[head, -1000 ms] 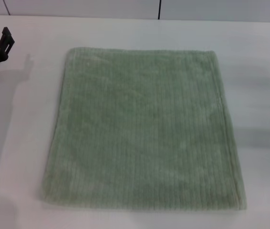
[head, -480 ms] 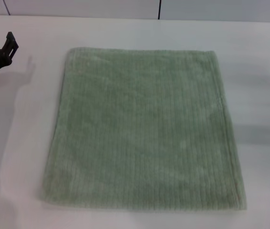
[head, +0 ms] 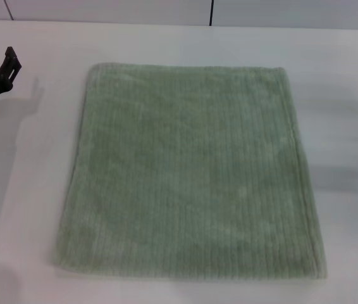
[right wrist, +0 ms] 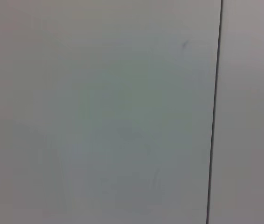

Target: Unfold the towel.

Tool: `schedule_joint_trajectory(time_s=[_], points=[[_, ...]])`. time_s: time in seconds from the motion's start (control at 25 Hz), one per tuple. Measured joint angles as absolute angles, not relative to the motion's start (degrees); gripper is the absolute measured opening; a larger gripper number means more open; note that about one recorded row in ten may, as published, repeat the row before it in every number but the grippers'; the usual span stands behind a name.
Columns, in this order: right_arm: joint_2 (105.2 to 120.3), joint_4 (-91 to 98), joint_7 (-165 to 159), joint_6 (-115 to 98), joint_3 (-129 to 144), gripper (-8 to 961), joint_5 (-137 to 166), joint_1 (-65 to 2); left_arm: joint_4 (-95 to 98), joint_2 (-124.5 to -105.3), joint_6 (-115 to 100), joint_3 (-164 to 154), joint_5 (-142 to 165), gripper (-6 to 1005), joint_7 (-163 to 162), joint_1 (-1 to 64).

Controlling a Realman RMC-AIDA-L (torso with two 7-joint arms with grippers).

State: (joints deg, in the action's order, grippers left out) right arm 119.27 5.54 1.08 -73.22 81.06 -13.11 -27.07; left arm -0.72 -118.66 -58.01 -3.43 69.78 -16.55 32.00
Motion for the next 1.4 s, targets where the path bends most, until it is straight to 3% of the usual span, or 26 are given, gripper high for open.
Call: schedule_joint_trajectory(time_s=[1.4], points=[[119.27, 5.63, 1.05, -72.86, 81.03, 663, -13.09, -27.43, -0.79, -118.66, -58.01, -3.25, 69.79, 799, -16.62, 31.66]])
